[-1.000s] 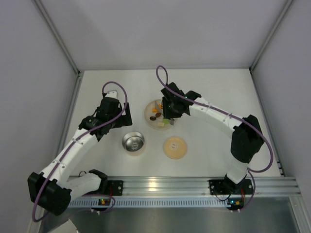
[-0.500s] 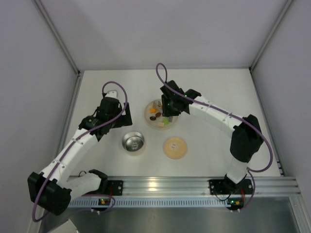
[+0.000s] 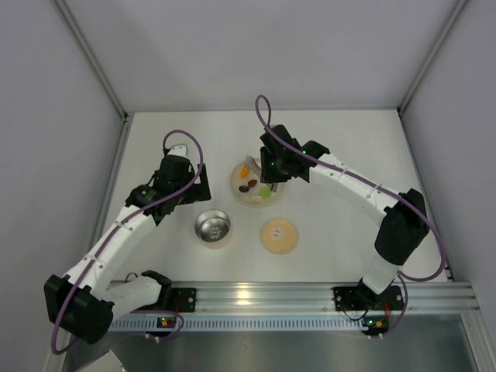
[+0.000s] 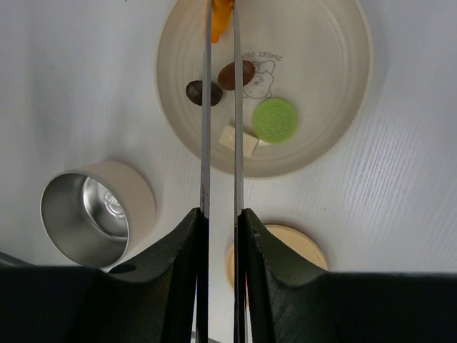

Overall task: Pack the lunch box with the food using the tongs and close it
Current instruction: Pick up the fake food from the plate, then place the fake food in the packing box.

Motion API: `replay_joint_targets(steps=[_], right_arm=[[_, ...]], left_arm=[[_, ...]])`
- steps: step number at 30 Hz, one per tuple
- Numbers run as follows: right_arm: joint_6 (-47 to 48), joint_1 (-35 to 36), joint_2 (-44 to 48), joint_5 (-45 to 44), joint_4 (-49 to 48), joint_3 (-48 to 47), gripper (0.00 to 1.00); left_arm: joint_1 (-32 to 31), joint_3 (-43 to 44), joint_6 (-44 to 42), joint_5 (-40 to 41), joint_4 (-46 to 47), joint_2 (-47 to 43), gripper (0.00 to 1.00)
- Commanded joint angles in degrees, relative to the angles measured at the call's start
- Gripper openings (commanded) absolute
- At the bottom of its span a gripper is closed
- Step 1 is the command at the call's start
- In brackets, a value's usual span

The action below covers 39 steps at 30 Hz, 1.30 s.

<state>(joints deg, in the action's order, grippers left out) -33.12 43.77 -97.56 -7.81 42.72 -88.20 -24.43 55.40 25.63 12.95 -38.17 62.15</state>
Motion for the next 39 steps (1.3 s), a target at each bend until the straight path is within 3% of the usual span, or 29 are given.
replay_joint_targets(steps=[1, 18, 29, 39], right_arm=[[0.4, 1.2, 4.5, -0.2, -0.3, -2.2, 0.14], [1.4, 1.4, 8.5, 0.8, 0.5, 0.4, 0.11], [1.3, 3.1, 17.9, 3.9, 4.3, 3.0, 0.11], [-0.6, 9.0, 25.2, 7.2, 7.9, 5.4, 0.11]], left_arm=[[0.1, 1.8, 0.5, 0.7, 0.2, 0.0, 0.99], [0.0, 1.8, 0.6, 0.7, 0.2, 0.3, 0.99], [0.0, 1.9, 0.5, 0.6, 0.0, 0.4, 0.99], [0.1, 2.3, 0.7, 2.1, -0.1, 0.3, 0.99]])
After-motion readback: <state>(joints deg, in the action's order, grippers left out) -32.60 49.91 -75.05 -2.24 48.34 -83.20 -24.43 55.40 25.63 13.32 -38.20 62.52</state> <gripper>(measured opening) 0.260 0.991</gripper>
